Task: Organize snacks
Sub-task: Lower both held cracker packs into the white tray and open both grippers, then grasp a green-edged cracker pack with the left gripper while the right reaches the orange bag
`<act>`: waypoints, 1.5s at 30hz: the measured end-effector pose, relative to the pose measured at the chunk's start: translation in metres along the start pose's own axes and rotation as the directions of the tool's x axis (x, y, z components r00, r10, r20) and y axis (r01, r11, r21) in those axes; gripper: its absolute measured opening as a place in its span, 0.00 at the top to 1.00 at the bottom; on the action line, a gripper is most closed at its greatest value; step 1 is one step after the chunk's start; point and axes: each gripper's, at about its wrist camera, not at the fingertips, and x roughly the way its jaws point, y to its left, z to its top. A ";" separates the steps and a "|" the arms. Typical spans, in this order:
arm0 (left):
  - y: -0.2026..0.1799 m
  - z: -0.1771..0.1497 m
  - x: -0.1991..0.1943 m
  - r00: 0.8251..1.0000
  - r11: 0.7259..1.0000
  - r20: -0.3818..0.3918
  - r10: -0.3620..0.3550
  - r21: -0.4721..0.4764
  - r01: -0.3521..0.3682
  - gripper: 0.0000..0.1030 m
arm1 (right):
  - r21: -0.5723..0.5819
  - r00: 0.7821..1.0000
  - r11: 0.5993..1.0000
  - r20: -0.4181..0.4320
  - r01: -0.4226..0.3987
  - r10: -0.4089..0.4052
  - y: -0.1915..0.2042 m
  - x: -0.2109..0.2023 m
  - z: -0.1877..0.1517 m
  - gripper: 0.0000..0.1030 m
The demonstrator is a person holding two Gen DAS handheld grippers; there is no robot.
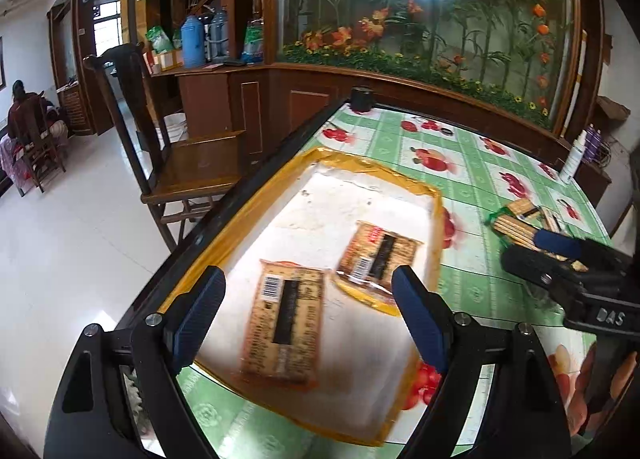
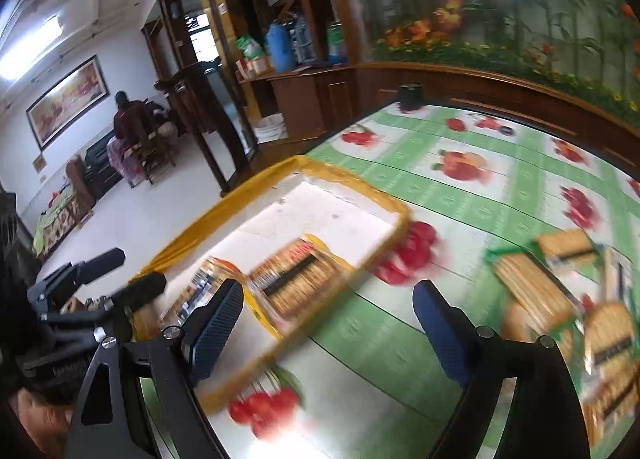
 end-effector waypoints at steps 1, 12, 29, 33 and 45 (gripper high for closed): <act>-0.002 0.000 -0.001 1.000 1.000 0.001 -0.005 0.002 0.005 0.17 | 0.013 1.000 1.000 0.006 0.006 -0.007 -0.007 -0.008 -0.005 0.14; -0.083 -0.006 -0.004 0.991 0.983 -0.034 -0.128 0.127 0.131 0.17 | 0.168 0.984 0.972 0.041 0.165 -0.174 -0.092 -0.094 -0.074 0.01; -0.182 0.003 0.009 0.955 0.943 -0.148 -0.258 0.177 0.283 0.17 | 0.379 0.934 0.872 0.050 0.309 -0.353 -0.193 -0.178 -0.142 0.00; -0.197 0.014 0.015 0.956 0.946 -0.141 -0.256 0.165 0.277 0.17 | 0.392 0.929 0.864 0.059 0.315 -0.365 -0.202 -0.184 -0.146 0.00; -0.236 0.043 0.066 0.956 0.964 -0.202 -0.215 0.110 0.241 0.17 | 0.357 0.914 0.860 0.040 0.363 -0.403 -0.239 -0.180 -0.135 0.00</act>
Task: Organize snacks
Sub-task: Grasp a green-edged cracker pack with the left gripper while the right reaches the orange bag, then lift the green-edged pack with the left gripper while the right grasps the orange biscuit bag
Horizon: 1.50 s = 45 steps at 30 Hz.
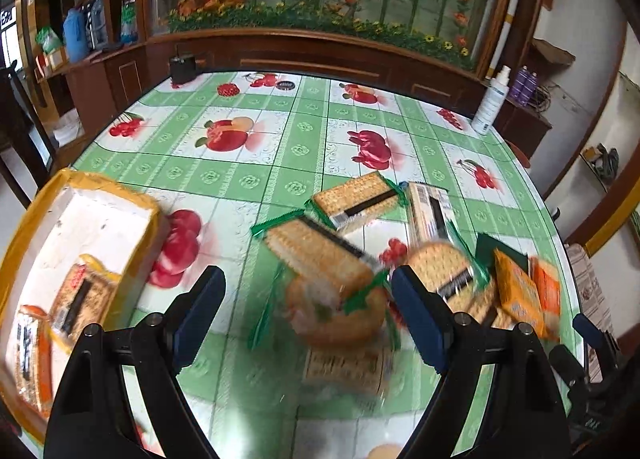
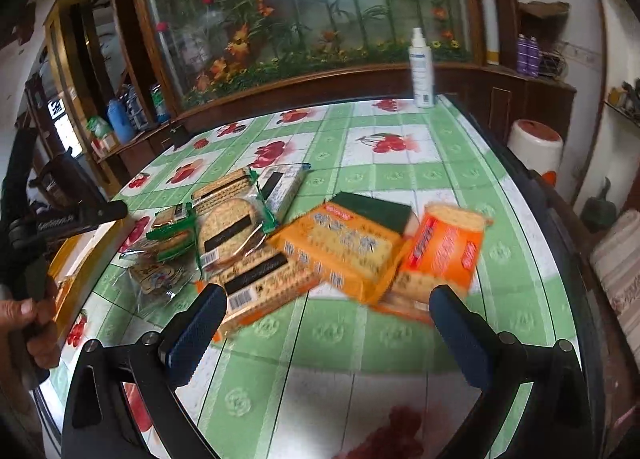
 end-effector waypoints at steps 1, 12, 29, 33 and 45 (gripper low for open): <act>-0.002 0.003 0.005 1.000 1.000 -0.009 0.011 -0.004 -0.011 0.17 | -0.013 1.000 1.000 -0.010 -0.007 0.007 0.000 0.006 0.006 0.00; -0.011 0.017 0.059 0.981 0.985 -0.126 0.150 -0.071 -0.160 0.17 | 0.016 0.992 0.995 -0.065 -0.103 0.104 -0.016 0.060 0.052 0.00; -0.009 0.004 0.088 0.980 1.000 -0.200 0.010 0.022 -0.005 0.18 | -0.086 0.974 0.990 -0.209 -0.110 0.090 -0.007 0.110 0.046 0.02; -0.001 -0.006 0.079 0.978 0.996 -0.208 -0.035 0.069 0.050 0.31 | -0.107 0.964 0.984 -0.240 -0.145 0.116 0.002 0.109 0.041 0.26; 0.020 -0.042 0.045 0.966 0.959 -0.251 -0.054 0.257 0.121 0.51 | -0.225 0.946 0.955 -0.302 -0.192 0.119 0.030 0.084 0.015 0.07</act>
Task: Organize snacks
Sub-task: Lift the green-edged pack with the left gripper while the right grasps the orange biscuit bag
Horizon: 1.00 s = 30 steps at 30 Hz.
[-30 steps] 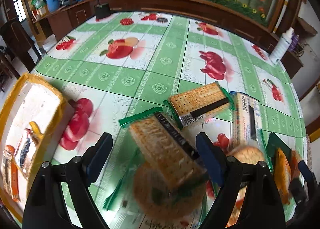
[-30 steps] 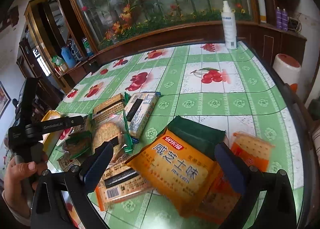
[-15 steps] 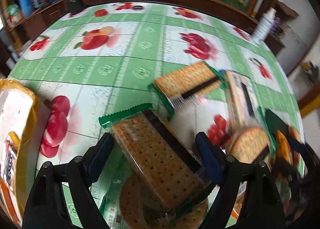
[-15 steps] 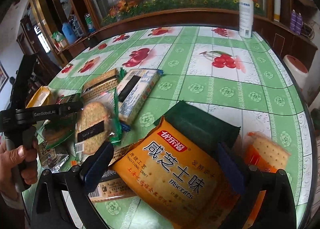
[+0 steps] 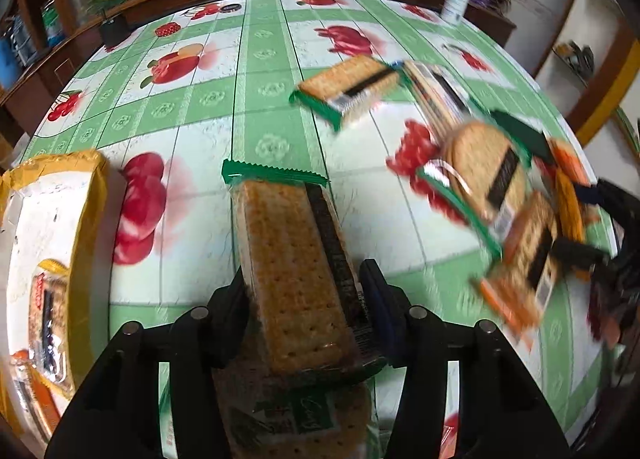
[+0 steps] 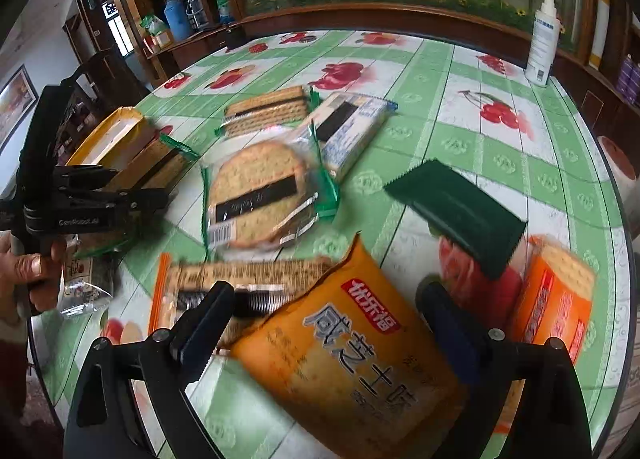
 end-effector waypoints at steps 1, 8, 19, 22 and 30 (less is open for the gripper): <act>0.001 -0.002 -0.001 1.000 1.000 -0.003 -0.003 0.005 0.003 0.51 | 0.002 1.000 1.000 0.000 -0.010 0.010 -0.001 -0.002 -0.003 0.07; 0.000 0.006 0.005 0.998 1.000 -0.064 0.021 0.011 -0.021 0.44 | 0.052 0.999 0.998 0.001 -0.043 0.043 -0.011 -0.009 -0.012 0.07; -0.001 0.003 0.005 0.997 1.000 -0.074 0.022 0.018 -0.020 0.33 | -0.067 1.000 0.998 -0.022 0.020 -0.022 0.008 -0.027 -0.037 0.02; -0.003 0.001 0.004 0.997 1.000 -0.078 0.017 0.025 -0.015 0.33 | -0.091 0.999 0.996 -0.035 -0.006 0.003 0.013 -0.032 -0.043 0.00; -0.002 -0.003 0.000 0.998 0.999 -0.056 -0.005 0.034 0.006 0.41 | -0.127 0.990 0.992 -0.134 0.020 -0.037 0.032 -0.027 -0.067 0.05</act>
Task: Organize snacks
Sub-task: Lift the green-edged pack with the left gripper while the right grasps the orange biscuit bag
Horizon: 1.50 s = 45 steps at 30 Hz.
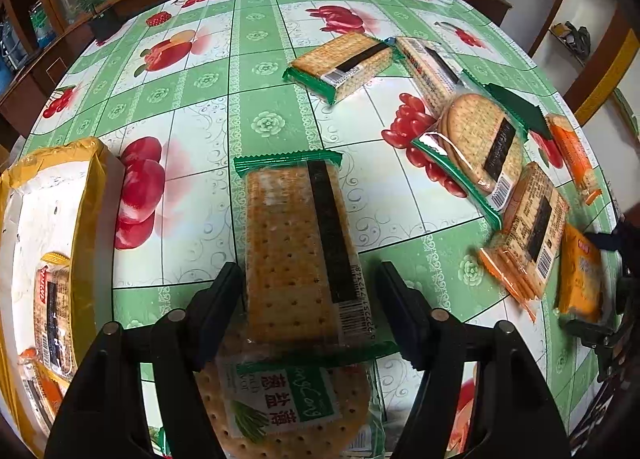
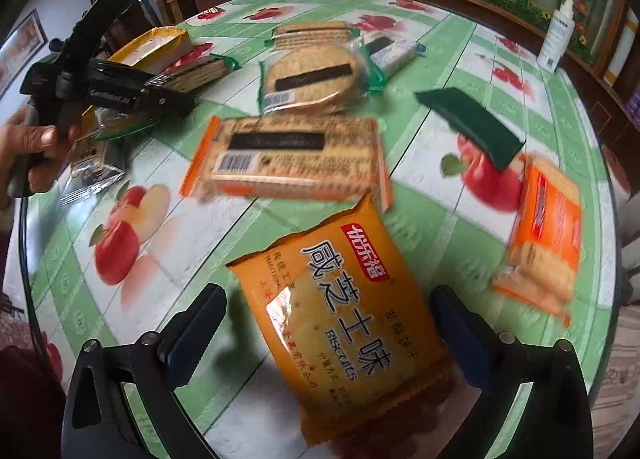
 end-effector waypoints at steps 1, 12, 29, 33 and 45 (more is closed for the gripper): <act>0.001 0.000 -0.001 1.000 1.000 0.010 0.000 0.001 0.000 0.46 | 0.012 1.000 1.000 0.007 -0.015 0.015 0.001 -0.002 -0.004 0.07; 0.017 -0.008 -0.009 0.996 0.998 0.085 -0.025 -0.061 0.031 0.56 | 0.265 0.986 0.957 0.145 -0.122 0.085 -0.013 -0.024 -0.023 0.29; 0.050 -0.047 -0.086 0.959 0.988 0.283 0.033 -0.153 0.011 0.56 | 0.204 0.919 0.935 0.332 -0.289 0.211 0.036 -0.059 0.004 0.30; 0.064 -0.061 -0.099 0.952 0.983 0.302 0.052 -0.186 0.005 0.56 | 0.160 0.911 0.939 0.336 -0.306 0.239 0.058 -0.056 0.017 0.30; 0.089 -0.093 -0.133 0.921 0.966 0.361 0.145 -0.255 -0.052 0.56 | 0.071 0.892 0.943 0.352 -0.326 0.282 0.104 -0.060 0.048 0.30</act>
